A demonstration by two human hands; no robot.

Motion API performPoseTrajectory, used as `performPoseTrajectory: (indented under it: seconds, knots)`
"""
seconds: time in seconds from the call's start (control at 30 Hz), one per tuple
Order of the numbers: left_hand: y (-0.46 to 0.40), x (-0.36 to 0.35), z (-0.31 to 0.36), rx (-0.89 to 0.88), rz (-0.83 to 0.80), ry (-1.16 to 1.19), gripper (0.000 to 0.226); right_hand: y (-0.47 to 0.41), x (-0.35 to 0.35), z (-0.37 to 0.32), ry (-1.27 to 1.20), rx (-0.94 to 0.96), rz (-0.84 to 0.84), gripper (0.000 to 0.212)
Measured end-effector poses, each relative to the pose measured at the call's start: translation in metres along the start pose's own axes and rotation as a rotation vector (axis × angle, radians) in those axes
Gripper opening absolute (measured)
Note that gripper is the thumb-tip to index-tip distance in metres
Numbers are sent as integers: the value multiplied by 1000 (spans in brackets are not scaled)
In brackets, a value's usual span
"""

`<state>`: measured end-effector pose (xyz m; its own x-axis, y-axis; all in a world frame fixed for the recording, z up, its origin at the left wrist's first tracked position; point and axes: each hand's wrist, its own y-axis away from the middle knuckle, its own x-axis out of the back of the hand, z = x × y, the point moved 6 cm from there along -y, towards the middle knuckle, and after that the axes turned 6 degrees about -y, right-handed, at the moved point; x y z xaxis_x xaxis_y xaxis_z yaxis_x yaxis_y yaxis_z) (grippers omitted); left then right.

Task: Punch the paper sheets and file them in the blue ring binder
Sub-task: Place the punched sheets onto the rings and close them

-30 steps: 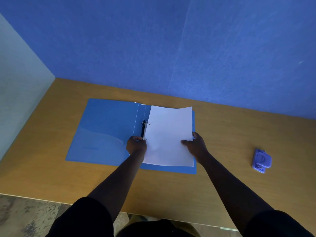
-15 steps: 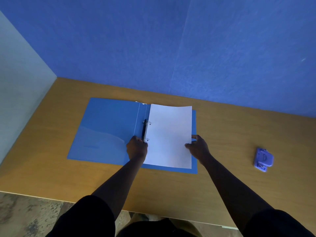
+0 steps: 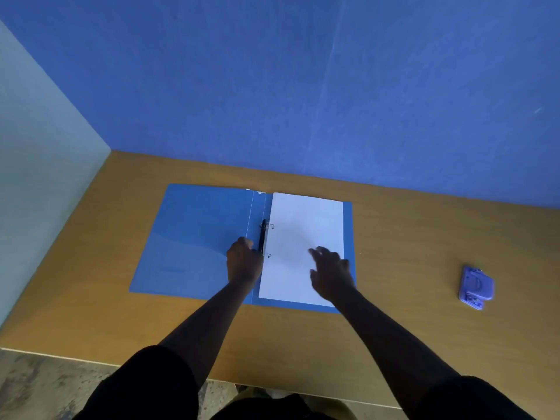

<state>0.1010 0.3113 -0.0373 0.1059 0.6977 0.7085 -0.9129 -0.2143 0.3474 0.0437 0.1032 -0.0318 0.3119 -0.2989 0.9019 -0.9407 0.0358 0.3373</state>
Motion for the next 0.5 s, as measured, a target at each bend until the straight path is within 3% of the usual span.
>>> performPoseTrajectory:
  seconds: [0.1,0.2,0.33,0.5]
  knots:
    - [-15,-2,9,-50,-121,-101,16,-6,-17,-39,37,171,-14,56]
    - [-28,-3,14,-114,-174,-224,27,-20,-26,-62,58,201,-13,59]
    - [-41,-8,13,-128,-211,-225,20,-37,-35,-70,88,194,-80,75]
    - [-47,-10,16,-157,-216,-230,37,-39,-41,-69,135,188,-92,79]
